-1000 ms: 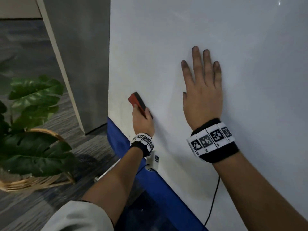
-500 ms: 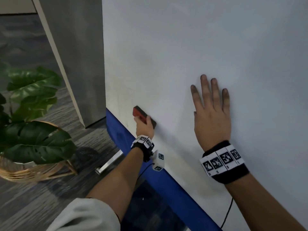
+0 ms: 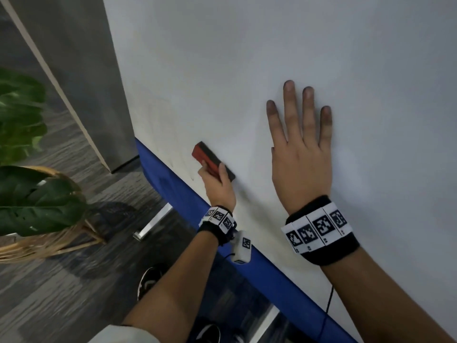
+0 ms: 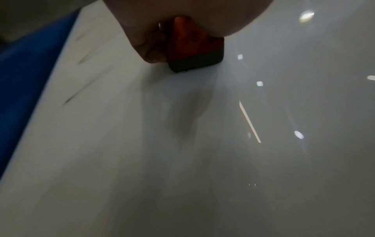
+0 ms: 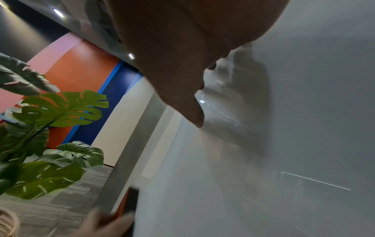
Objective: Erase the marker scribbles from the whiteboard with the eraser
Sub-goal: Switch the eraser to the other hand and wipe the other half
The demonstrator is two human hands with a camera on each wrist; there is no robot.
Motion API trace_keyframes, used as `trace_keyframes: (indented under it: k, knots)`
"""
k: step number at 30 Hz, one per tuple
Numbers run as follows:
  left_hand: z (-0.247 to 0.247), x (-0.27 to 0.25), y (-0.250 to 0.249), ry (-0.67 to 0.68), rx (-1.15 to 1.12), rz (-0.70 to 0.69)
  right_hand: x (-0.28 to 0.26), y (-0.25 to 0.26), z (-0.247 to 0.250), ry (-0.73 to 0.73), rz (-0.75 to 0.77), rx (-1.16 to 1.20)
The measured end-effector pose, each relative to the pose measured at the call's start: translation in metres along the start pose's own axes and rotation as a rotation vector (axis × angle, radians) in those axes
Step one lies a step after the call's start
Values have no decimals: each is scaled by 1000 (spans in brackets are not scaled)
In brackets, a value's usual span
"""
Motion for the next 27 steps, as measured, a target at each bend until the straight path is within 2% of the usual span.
trace_keyframes:
  k: [4,6,10,12,14,15,17,21,23,25,27]
  knots:
    - [-13,2,60,-161,-30,210,-8,4,-7,-50,-5,-18]
    - [-14,5,88,-229,1,370,-12,8,-9,-60,-7,-24]
    - [-3,15,139,-203,61,828,-20,13,-17,-39,-10,-67]
    - [1,24,142,-216,54,921,-22,15,-21,-35,1,-82]
    - [0,28,120,-228,73,867,-22,15,-23,-39,5,-98]
    - [-2,30,106,-243,58,780,-22,15,-24,-40,6,-99]
    - [-6,34,75,-245,-6,524,-22,17,-25,-42,6,-93]
    - [-5,37,19,-137,-28,36,-22,21,-27,-54,-12,-77]
    - [-3,43,17,-78,-3,-130,-21,24,-28,-52,-10,-59]
    - [0,49,31,-44,32,-158,-22,24,-32,-33,-11,-45]
    - [5,59,50,-74,56,-58,-22,24,-37,-21,-9,-45]
Point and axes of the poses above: each hand's wrist, its own x-axis towards the middle knuckle, its own z-axis out of the back of the hand, y = z × x, the point moved 3 cm from there along x, towards the middle knuckle, and after that the axes turned 7 degrees about -y, right-handed, at the moved point
